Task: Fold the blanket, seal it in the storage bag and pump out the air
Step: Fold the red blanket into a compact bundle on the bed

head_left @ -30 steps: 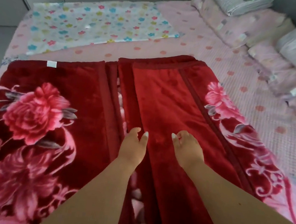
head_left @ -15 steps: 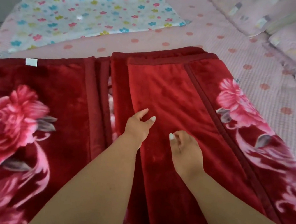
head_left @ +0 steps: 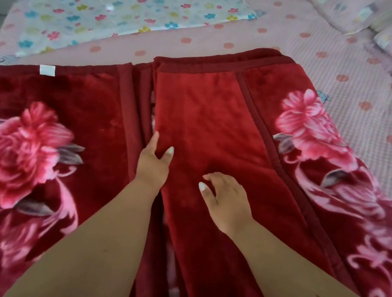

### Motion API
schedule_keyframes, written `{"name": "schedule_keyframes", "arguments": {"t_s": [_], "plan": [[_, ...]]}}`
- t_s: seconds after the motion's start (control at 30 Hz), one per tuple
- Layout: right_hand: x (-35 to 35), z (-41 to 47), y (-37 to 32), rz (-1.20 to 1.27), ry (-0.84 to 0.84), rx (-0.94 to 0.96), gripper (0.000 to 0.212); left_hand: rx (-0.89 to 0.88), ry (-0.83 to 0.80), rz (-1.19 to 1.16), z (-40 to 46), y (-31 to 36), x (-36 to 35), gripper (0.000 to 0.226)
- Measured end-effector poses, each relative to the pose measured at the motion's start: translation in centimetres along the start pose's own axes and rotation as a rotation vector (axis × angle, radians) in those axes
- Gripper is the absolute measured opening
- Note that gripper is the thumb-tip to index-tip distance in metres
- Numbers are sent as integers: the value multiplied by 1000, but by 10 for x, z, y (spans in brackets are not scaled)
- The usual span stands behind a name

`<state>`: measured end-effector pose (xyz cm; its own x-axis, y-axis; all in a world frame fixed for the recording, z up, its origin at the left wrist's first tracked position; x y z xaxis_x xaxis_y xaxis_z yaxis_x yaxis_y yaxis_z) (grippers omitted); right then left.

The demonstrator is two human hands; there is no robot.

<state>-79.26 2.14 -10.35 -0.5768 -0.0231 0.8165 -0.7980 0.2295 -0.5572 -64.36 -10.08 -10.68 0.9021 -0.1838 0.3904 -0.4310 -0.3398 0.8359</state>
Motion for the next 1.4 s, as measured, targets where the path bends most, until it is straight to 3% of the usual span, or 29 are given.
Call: {"name": "schedule_keyframes", "arguments": {"t_s": [0.07, 0.17, 0.27, 0.37, 0.5, 0.57, 0.7, 0.77, 0.87, 0.97, 1.03, 1.2, 1.3, 1.4], "plan": [[-4, -5, 2, 5, -25, 8, 83, 14, 51, -23, -11, -5, 0, 59], [-8, -8, 2, 40, -56, -10, 75, 47, 104, -17, -49, -24, -2, 28], [-9, -16, -1, 93, -91, -40, 51, 108, 16, -61, -87, -48, -13, 41], [-8, -28, -3, 179, -91, -76, 49, 128, -91, -209, -122, -51, -18, 38], [-9, -53, -8, 319, -68, -158, 52, 249, -423, -422, -176, -69, -38, 27], [-10, -66, -12, 370, -53, -196, 53, 223, -453, -283, -189, -84, -37, 19], [-7, -88, -20, 333, -43, -204, 52, 129, -360, -150, -183, -77, -13, 8], [-1, -94, -29, 271, -17, -149, 48, 98, -211, -120, -176, -74, 11, 9], [-6, -104, -37, 208, -48, -111, 47, 172, -30, -97, -183, -92, 35, 30], [-24, -125, -30, 176, -147, -182, 52, 238, -223, -75, -212, -110, 24, 37], [-35, -140, -30, 175, -183, -193, 53, 236, -355, -59, -232, -118, 15, 57], [-31, -156, -38, 228, -111, -193, 51, 195, -301, -22, -244, -128, 22, 47], [-42, -168, -41, 185, -239, -195, 55, 282, -423, -37, -258, -136, 17, 40], [-45, -181, -41, 308, -298, -241, 55, 213, -393, 180, -270, -133, 22, 34]]}}
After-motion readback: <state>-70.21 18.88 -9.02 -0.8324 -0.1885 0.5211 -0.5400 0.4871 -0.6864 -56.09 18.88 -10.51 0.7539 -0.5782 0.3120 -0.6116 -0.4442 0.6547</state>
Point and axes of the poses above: each hand's wrist, its own z-axis towards the middle knuckle, its own x-axis out of the back of the hand, y = z × x, the point moved 7 cm from there along z, towards the middle knuckle, and after that the axes turned 3 degrees about x, right-handed, at the moved point
